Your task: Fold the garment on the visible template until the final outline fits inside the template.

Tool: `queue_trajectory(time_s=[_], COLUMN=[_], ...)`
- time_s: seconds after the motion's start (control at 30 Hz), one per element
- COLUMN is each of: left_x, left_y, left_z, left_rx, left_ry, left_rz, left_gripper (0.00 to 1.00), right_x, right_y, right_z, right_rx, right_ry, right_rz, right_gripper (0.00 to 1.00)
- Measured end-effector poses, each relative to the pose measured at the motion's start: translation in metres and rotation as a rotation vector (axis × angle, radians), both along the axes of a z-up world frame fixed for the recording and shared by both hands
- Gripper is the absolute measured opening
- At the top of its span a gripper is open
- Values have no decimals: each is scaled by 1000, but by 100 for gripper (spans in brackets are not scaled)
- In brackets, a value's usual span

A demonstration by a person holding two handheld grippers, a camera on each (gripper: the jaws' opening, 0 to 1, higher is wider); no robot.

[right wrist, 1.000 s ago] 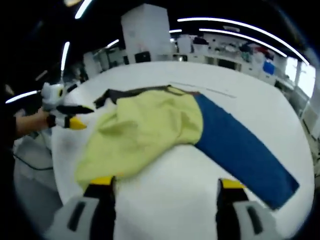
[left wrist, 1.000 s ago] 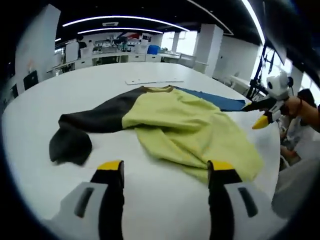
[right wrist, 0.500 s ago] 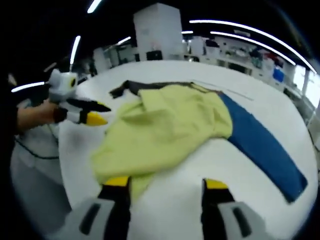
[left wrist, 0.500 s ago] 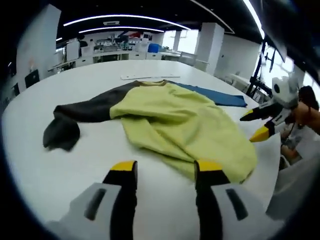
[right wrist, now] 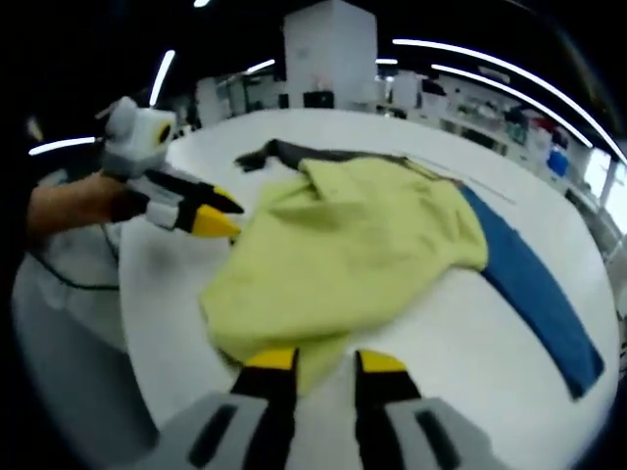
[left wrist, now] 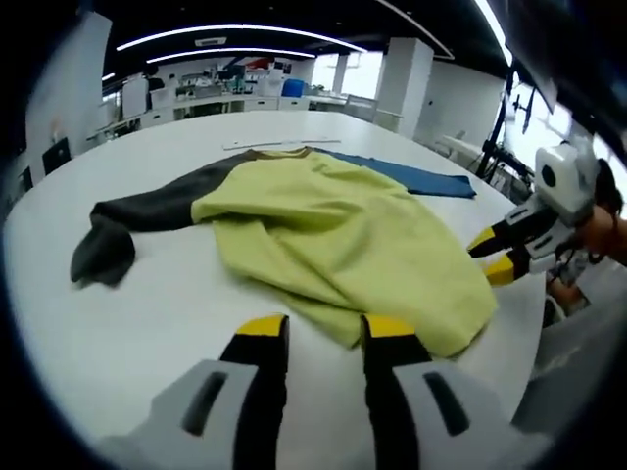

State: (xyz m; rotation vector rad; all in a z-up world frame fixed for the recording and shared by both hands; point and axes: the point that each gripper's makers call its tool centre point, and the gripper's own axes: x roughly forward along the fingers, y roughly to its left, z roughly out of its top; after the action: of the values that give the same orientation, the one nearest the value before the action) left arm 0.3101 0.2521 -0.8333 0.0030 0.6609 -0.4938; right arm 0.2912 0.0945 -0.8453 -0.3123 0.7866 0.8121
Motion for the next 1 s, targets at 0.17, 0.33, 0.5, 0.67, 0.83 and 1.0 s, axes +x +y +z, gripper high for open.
queue_trajectory(time_s=[0.17,0.33,0.5,0.67,0.83,1.0], left_x=[-2,-4,-3,-2,-3,-2], left_y=[-5,-8,-2,0,2,5], left_z=[-2,-3,-4,-4,0,8], left_rx=[-3,10,5,0,-3,-25], left_ry=[5,11,29,41,42,29], left_rz=[-1,12,51,50,43,39], left_gripper=[21,15,7,3,0,0], right_x=[1,1,4,6,5,3], right_y=[1,3,4,3,3,0], right_z=[0,0,-1,-2,0,7], right_rx=[15,21,37,42,60,62], right_ry=[11,21,51,68,88,92], right_rz=[-47,-73,-111,-121,-122,-109], right_gripper=[8,4,1,0,0,0])
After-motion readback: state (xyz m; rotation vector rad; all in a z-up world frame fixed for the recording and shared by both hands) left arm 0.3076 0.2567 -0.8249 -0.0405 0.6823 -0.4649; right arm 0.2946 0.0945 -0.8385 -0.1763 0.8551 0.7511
